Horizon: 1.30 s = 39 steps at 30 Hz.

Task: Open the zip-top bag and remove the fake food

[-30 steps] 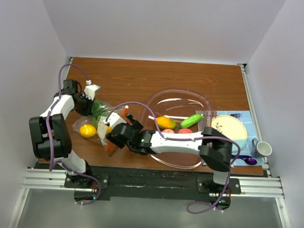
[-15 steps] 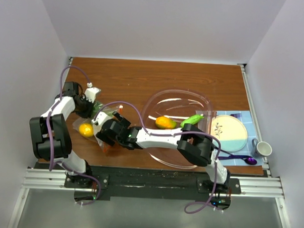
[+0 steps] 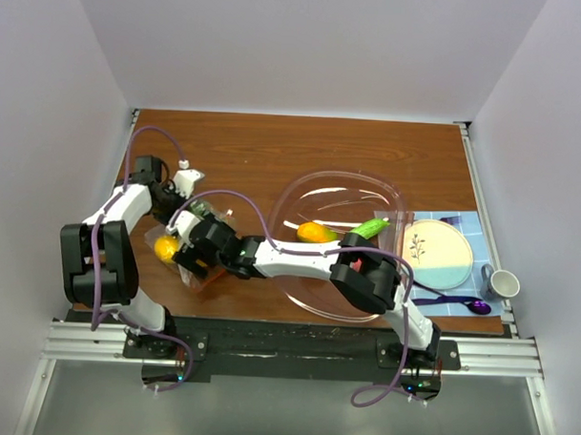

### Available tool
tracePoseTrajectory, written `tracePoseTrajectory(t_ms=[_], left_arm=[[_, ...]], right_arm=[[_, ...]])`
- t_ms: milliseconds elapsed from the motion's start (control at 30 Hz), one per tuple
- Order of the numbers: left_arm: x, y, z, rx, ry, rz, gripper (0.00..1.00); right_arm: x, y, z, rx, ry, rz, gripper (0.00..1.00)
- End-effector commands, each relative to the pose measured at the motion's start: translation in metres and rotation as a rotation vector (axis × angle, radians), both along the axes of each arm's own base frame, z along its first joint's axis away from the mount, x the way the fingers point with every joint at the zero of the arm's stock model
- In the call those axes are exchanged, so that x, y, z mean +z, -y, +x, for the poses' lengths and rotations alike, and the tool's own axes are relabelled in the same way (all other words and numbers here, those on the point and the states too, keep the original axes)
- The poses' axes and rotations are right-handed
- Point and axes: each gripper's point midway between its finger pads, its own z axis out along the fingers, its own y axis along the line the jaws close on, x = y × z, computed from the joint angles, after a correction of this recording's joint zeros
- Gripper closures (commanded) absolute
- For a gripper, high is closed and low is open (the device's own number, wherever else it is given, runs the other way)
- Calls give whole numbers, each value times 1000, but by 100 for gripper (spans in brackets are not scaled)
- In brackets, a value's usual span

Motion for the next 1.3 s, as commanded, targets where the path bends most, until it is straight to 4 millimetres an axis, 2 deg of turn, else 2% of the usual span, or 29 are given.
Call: tracePoseTrajectory(t_ms=[0,133,267,300,467,500,533,600,633,700,733,800,833,867,933,967,1033,1100,1167,1200,1267], left_arm=[[9,30,-17,-55,-41,-69,100],[15,38,-27,-71,-51,-105,100],[18,36,-31,-77,-43,-91,100],[17,34,-31,-76,-38,-80,100],[8,22,-30,-55,-30,-13,100],[6,21,-28,-52,-27,-8,100],[4,18,-28,-44,-30,4,100],[1,15,-24,-30,-27,17,100],[-1,14,-23,-23,-28,23,100],[-4,12,-20,-15,-28,31,100],[-5,10,-20,-9,-31,39,100],[-6,8,-18,-2,-28,44,100],[-7,6,-18,4,-29,56,100],[-7,4,-17,9,-25,66,100],[-7,-5,-14,25,-11,101,100],[-8,-10,-12,35,-3,113,100],[-6,-15,-9,47,3,119,100],[-6,-20,-9,62,-1,112,100],[-6,-20,-10,61,-6,102,100],[-6,-19,-11,60,-7,99,100],[-5,-14,-12,55,-9,78,100]], right_arm=[[15,-28,-11,80,-41,127,1],[-1,-24,-13,52,-77,116,1],[-13,-19,-18,42,-113,103,1],[-19,-13,-20,33,-127,92,1],[-25,5,-36,44,-170,109,2],[-31,13,-40,45,-178,96,5],[-24,16,-40,47,-173,106,17],[-20,21,-42,45,-168,117,29],[-7,22,-43,45,-158,137,44],[3,26,-43,45,-143,151,55],[23,26,-43,50,-124,188,61],[36,32,-43,47,-105,207,68],[44,34,-43,47,-100,220,77],[60,38,-44,48,-86,245,79],[74,46,-45,40,-77,260,79],[91,53,-46,37,-61,281,78],[100,68,-43,0,-42,264,77],[118,89,-40,-34,-3,266,76],[115,119,-22,-146,57,215,76],[128,134,-14,-191,83,233,76],[122,177,20,-386,107,198,76]])
